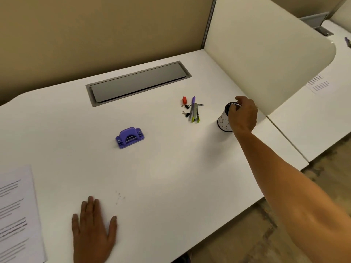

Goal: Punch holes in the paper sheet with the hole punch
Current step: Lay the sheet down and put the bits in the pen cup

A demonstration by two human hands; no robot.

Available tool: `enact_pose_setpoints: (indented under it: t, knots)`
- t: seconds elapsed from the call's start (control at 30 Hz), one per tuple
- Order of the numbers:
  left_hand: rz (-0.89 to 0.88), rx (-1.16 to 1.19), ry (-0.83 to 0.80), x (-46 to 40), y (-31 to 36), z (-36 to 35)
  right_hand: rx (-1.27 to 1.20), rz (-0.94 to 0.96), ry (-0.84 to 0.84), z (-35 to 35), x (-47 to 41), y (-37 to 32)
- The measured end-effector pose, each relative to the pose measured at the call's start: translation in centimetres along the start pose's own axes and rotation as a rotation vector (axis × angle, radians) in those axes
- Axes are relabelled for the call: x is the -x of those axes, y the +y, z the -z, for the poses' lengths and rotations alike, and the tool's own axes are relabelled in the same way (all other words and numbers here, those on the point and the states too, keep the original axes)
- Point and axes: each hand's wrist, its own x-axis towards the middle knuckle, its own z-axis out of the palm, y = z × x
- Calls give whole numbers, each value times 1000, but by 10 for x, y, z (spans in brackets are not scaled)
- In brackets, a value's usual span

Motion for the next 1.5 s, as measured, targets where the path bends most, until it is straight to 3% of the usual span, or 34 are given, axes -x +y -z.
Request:
enact_pose_setpoints:
  t: [0.1,0.27,0.4,0.6,0.83,1.0,1.17,1.5]
  knots:
    - [-6,-22,-27,1,0,2,-33,219,99,-11,35,-16]
    - [-2,-50,-69,-14,2,14,-105,365,32,-41,106,-23]
    - [-166,-43,-46,-47,2,22,-126,375,-109,-59,157,-20]
    - [-339,-94,-153,-80,-7,19,-143,427,-425,-77,220,-7]
    - [-364,-113,-209,-81,-11,20,-42,846,-762,-89,295,-13]
    - [-390,-100,-222,-83,-12,22,15,1091,-800,-107,322,-29]
    - [-391,-101,-220,-83,-14,20,192,1002,-794,-123,332,-39]
    - [-368,-87,-207,-82,-13,19,396,538,-600,-123,341,-39]
